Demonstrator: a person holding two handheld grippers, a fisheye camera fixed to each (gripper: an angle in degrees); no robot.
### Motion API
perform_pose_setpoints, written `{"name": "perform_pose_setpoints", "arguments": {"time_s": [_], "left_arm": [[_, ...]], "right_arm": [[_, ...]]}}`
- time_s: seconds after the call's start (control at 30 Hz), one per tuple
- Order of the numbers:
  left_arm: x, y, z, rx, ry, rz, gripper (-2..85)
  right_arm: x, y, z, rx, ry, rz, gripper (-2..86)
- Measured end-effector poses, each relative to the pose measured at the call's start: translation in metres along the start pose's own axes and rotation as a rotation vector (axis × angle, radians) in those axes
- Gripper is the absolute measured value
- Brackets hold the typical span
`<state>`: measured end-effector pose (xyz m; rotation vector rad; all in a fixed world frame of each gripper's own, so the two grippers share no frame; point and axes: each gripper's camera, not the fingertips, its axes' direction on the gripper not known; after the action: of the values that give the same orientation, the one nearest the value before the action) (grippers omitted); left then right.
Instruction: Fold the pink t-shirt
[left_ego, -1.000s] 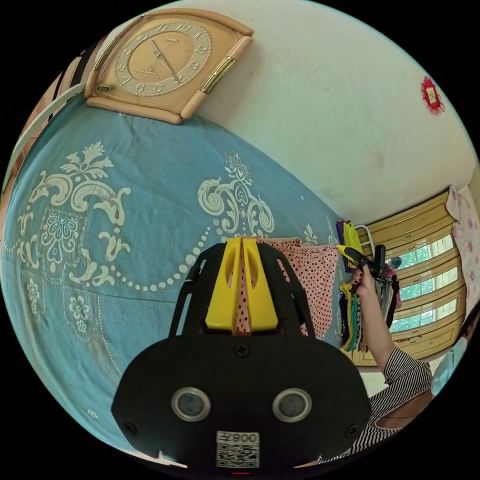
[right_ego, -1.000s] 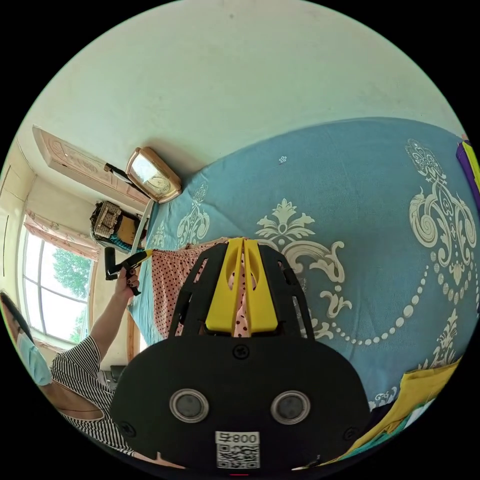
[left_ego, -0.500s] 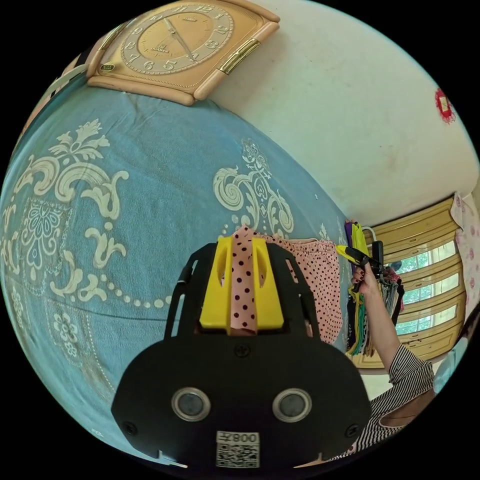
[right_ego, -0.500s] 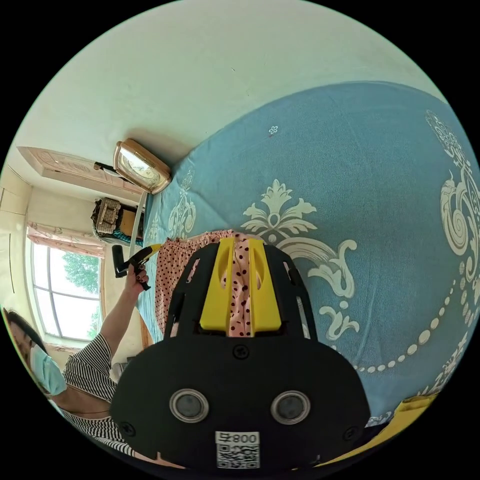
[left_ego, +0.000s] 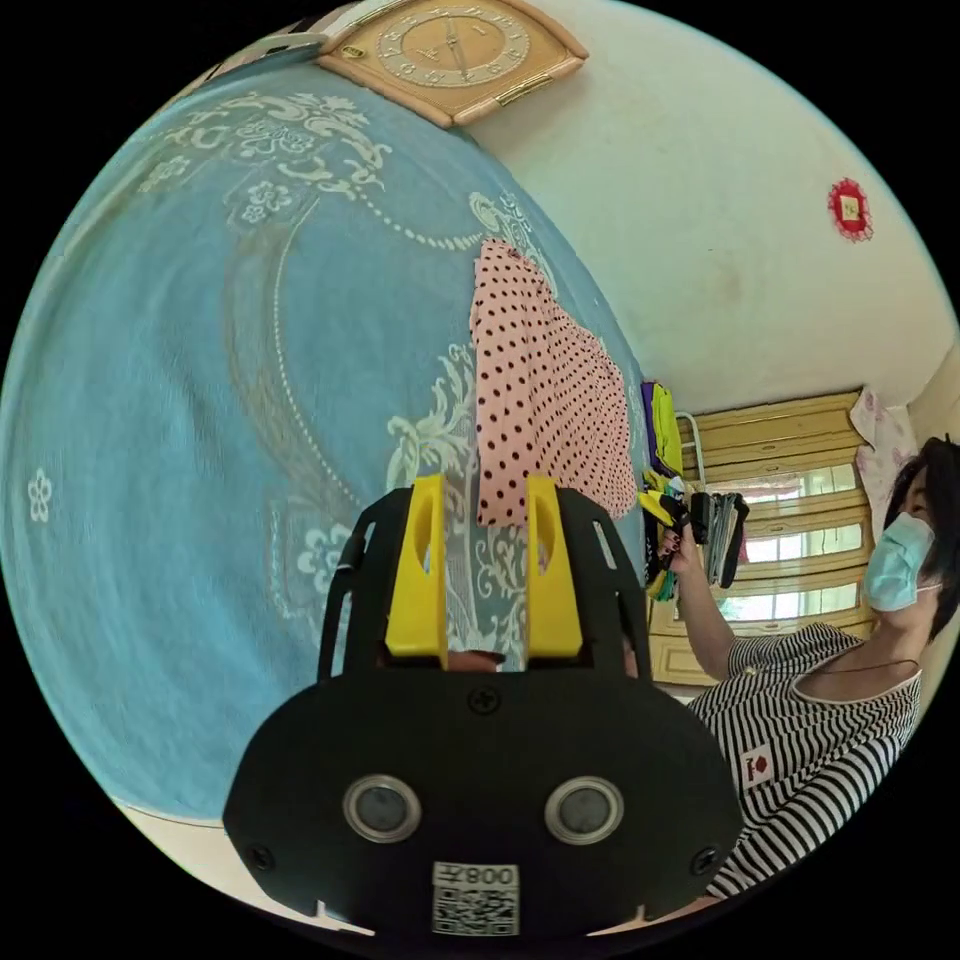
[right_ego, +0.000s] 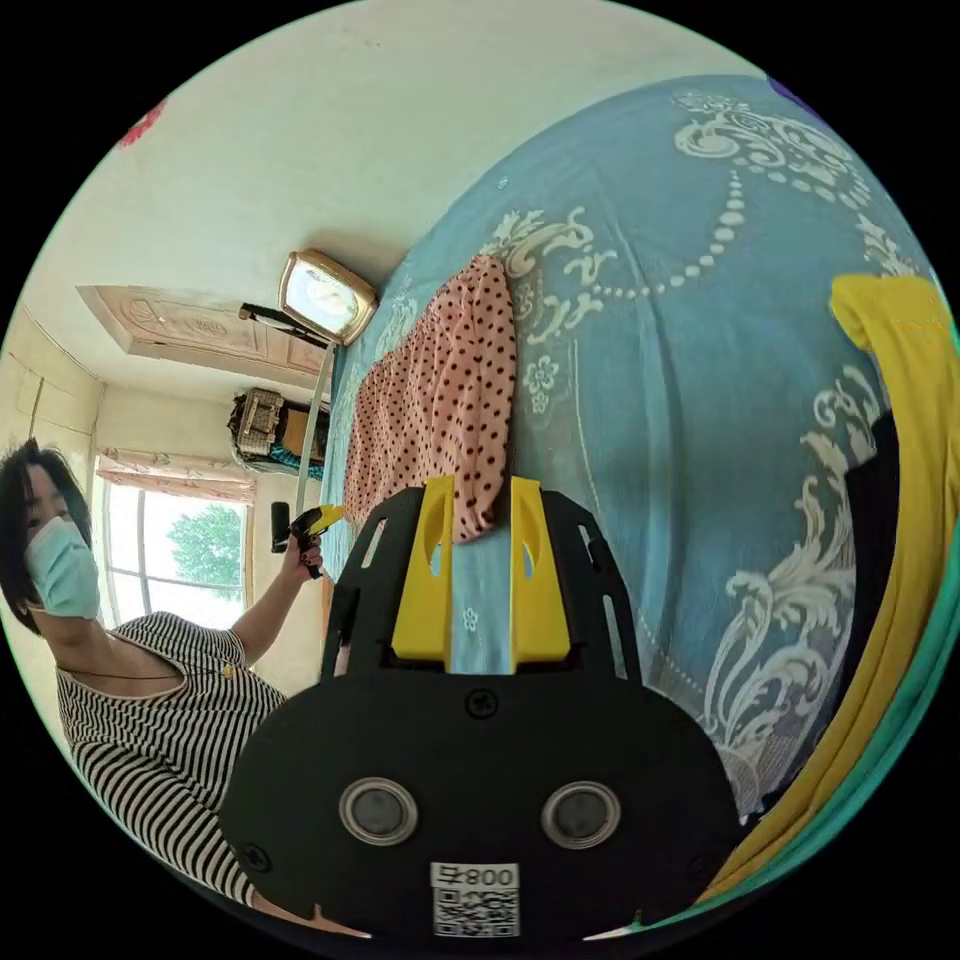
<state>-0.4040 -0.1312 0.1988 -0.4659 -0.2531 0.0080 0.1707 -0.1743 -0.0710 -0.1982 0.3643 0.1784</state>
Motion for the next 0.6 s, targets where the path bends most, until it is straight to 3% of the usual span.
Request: {"name": "perform_pose_setpoints", "arguments": {"time_s": [0.27, 0.4, 0.6], "left_arm": [[0.0, -0.001, 0.018, 0.02, 0.048, 0.006, 9.0], [0.002, -0.005, 0.029, -0.005, 0.029, -0.001, 3.5], [0.007, 0.004, 0.008, 0.008, 0.059, 0.0, 1.7]], "right_arm": [[0.006, 0.011, 0.024, 0.002, -0.071, -0.051, 9.0], [0.007, 0.014, 0.029, 0.007, -0.092, -0.051, 4.9], [-0.018, 0.023, 0.01, -0.034, -0.073, -0.132, 1.8]]}}
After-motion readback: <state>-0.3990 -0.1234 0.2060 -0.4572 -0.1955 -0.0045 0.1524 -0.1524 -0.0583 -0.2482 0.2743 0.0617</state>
